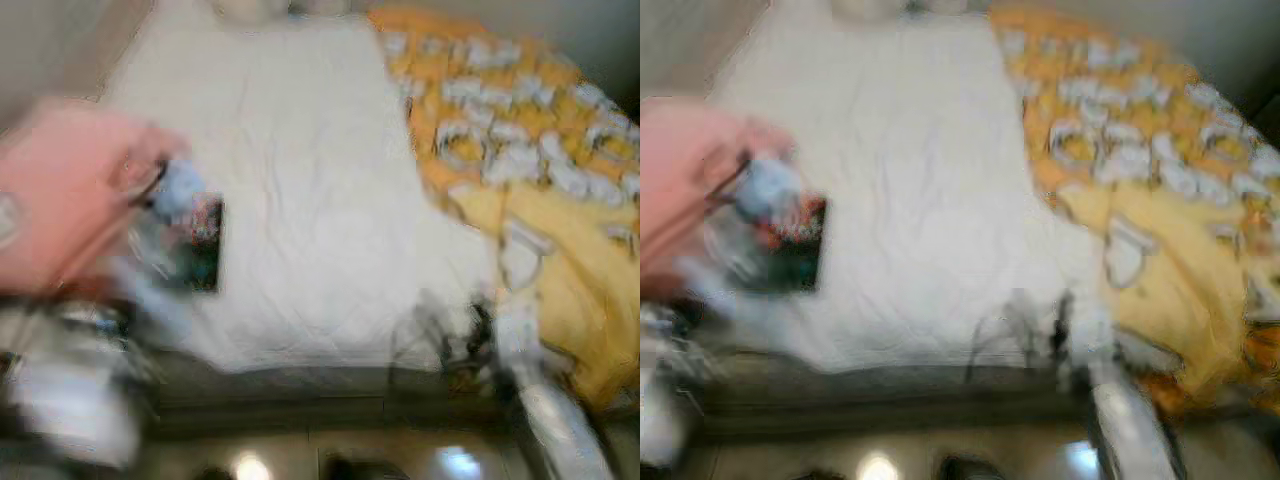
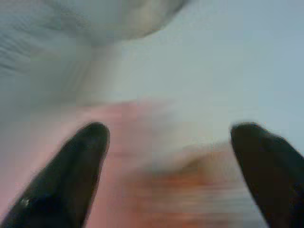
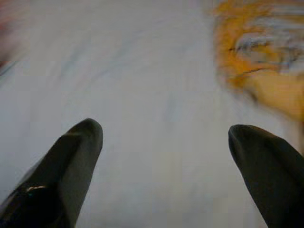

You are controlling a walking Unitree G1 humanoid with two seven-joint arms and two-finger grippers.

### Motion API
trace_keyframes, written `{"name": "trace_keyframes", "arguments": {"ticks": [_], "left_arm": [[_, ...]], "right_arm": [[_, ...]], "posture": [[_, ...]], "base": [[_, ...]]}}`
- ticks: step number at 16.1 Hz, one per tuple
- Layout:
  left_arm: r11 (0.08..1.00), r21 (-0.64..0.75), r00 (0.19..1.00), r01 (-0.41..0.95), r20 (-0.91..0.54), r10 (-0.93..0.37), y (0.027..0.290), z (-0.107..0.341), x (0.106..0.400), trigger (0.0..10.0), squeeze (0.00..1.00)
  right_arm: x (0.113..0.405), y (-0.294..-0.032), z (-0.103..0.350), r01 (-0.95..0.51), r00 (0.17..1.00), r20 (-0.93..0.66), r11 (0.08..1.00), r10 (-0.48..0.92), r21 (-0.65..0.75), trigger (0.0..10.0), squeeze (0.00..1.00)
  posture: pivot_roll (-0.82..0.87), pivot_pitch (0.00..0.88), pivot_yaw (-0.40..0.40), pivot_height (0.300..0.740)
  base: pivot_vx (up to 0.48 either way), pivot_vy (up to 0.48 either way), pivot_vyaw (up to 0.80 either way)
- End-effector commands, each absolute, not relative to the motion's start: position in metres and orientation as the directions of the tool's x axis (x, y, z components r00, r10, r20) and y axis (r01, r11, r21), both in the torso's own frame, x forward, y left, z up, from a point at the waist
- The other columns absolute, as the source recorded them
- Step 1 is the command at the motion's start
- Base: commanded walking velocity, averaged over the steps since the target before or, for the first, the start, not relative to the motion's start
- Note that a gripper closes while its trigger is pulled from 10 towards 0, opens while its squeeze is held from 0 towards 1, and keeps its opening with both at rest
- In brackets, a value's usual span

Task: Clean up the room

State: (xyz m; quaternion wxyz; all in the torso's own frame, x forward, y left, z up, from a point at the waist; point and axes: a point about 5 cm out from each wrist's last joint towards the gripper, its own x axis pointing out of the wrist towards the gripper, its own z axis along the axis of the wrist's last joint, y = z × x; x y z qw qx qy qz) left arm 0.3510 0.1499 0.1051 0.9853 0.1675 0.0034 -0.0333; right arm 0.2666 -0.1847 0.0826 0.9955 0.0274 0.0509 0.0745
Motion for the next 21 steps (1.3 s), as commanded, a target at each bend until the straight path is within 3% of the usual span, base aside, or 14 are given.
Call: {"name": "trace_keyframes", "arguments": {"ticks": [1,5,6,8,9,12,13,14,18,19,21], "left_arm": [[0.992,0.038,0.988,0.120,0.096,-0.123,0.130,0.115,0.337,10.0,0.00],[0.981,0.013,0.973,0.195,0.128,-0.195,0.115,0.117,0.319,10.0,0.00],[0.980,0.032,0.971,0.196,0.137,-0.198,0.117,0.122,0.308,10.0,0.00],[0.984,0.081,0.976,0.159,0.140,-0.170,0.131,0.125,0.291,10.0,0.00],[0.981,0.135,0.981,0.141,0.111,-0.156,0.143,0.117,0.288,10.0,1.00],[0.967,0.126,0.974,0.223,0.004,-0.225,0.141,0.095,0.290,10.0,1.00],[0.965,0.130,0.974,0.226,-0.014,-0.226,0.141,0.092,0.289,10.0,0.13],[0.965,0.118,0.972,0.234,-0.025,-0.233,0.139,0.089,0.288,10.0,0.00],[0.966,0.100,0.972,0.236,-0.027,-0.235,0.131,0.084,0.287,10.0,0.00],[0.970,0.095,0.975,0.223,-0.034,-0.220,0.133,0.081,0.287,10.0,0.00],[0.980,0.067,0.982,0.185,-0.046,-0.183,0.138,0.079,0.290,10.0,0.00]], "right_arm": [[0.285,-0.174,0.093,-0.126,0.992,-0.001,0.988,0.127,0.093,10.0,1.00],[0.279,-0.171,0.089,-0.113,0.993,-0.014,0.993,0.114,0.043,10.0,1.00],[0.278,-0.171,0.086,-0.098,0.995,0.000,0.994,0.098,0.053,10.0,0.00],[0.269,-0.177,0.081,-0.049,0.999,0.022,0.996,0.048,0.072,10.0,0.03],[0.255,-0.181,0.071,-0.057,0.998,-0.005,0.995,0.058,0.076,10.0,1.00],[0.251,-0.184,0.051,-0.032,0.995,-0.089,0.996,0.039,0.080,10.0,1.00],[0.253,-0.184,0.051,-0.025,0.995,-0.092,0.997,0.032,0.074,10.0,0.87],[0.260,-0.182,0.051,-0.022,0.995,-0.091,0.997,0.029,0.068,10.0,0.00],[0.271,-0.176,0.057,-0.040,0.997,-0.062,0.998,0.044,0.054,10.0,0.00],[0.270,-0.175,0.061,-0.066,0.997,-0.021,0.996,0.068,0.067,10.0,1.00],[0.269,-0.175,0.058,-0.060,0.998,-0.025,0.996,0.062,0.063,10.0,1.00]], "posture": [[0.15,0.000,-0.090,0.740],[0.15,0.000,-0.074,0.740],[0.14,0.000,-0.064,0.740],[0.14,0.000,-0.059,0.740],[0.14,0.000,-0.056,0.740],[0.11,0.000,-0.040,0.740],[0.11,0.000,-0.038,0.740],[0.09,0.000,-0.027,0.740],[0.08,0.000,-0.028,0.740],[0.08,0.000,-0.031,0.740],[0.08,0.000,-0.035,0.740]], "base": [[0.000,0.000,0.00],[0.000,0.000,0.00],[0.000,0.000,0.00],[0.000,0.000,0.00],[0.000,0.000,0.00],[0.000,0.000,0.00],[0.000,0.000,0.00],[0.000,-0.472,0.00],[0.000,-0.472,0.00],[0.000,-0.472,0.00],[0.000,-0.472,0.00]]}}
